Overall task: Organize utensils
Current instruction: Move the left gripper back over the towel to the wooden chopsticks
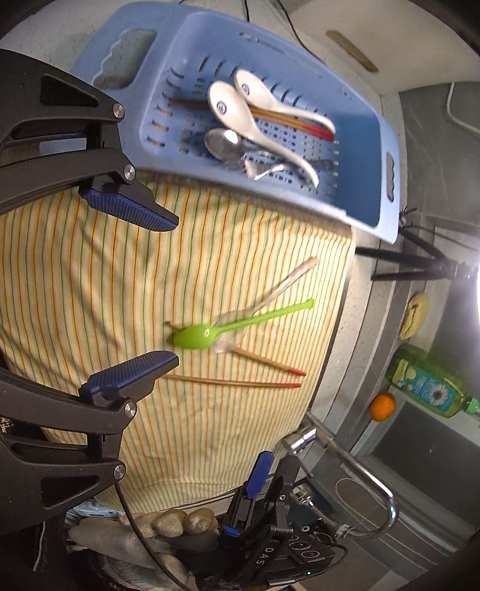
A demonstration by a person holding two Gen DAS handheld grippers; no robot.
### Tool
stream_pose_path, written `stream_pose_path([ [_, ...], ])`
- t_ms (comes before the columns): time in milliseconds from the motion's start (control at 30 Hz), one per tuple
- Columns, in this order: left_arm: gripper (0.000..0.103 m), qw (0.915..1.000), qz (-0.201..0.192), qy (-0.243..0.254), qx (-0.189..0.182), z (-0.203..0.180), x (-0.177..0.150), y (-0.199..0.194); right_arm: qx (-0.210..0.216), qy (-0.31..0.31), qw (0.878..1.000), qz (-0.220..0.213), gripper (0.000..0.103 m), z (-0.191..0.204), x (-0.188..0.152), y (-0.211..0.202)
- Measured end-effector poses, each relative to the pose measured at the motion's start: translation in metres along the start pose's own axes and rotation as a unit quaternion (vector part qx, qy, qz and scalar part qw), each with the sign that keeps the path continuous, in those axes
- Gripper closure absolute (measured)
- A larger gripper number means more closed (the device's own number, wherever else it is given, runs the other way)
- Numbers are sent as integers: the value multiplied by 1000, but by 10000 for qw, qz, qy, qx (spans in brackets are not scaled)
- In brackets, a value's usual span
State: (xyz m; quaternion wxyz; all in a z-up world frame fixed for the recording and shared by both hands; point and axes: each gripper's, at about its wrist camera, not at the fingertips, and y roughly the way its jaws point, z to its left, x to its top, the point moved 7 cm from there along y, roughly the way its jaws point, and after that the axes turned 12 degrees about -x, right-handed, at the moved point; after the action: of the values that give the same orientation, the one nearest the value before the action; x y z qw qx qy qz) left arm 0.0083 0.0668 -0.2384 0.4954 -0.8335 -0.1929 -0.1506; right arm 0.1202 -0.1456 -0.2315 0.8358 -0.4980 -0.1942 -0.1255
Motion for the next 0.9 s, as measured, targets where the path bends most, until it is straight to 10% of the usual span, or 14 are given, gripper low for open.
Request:
stream_pose_path([
  [900,36,9993,64,324,-161,-35,8,32,-618,255,9969,415,37,-58,-10,-9],
])
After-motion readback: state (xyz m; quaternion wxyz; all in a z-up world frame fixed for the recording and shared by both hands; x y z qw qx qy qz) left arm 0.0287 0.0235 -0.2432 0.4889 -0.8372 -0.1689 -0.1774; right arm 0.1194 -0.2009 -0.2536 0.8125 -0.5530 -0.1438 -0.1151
